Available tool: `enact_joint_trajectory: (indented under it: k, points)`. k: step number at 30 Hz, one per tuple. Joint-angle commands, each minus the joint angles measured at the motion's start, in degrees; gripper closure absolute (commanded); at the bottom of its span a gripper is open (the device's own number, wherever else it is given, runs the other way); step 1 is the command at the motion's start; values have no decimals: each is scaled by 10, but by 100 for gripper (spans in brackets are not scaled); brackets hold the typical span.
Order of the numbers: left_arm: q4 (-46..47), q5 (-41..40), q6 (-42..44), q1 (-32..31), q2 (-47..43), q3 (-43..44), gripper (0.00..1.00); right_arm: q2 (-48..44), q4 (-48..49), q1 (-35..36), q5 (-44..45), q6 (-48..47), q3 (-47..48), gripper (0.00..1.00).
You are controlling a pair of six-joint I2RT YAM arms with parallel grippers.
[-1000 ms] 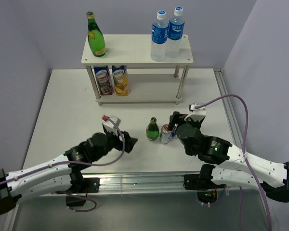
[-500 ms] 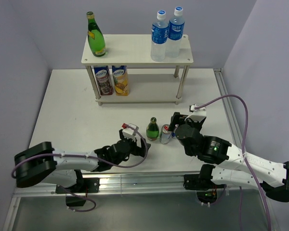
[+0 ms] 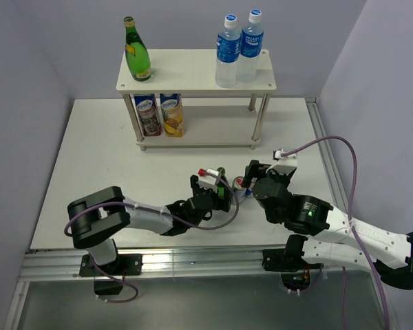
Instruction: Place and organize the beverage onto the shelf
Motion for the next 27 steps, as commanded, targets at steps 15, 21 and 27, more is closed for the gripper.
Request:
enact_joint_trajectory:
  k: [15, 21, 27]
  points:
    - [17, -3, 14, 22, 53, 39, 68, 6, 29, -2, 10, -4, -10, 15]
    - [-96, -44, 6, 22, -22, 49, 100, 9, 34, -3, 8, -13, -2, 15]
    - [-196, -77, 15, 23, -129, 72, 100, 6, 43, -2, 5, -20, -4, 15]
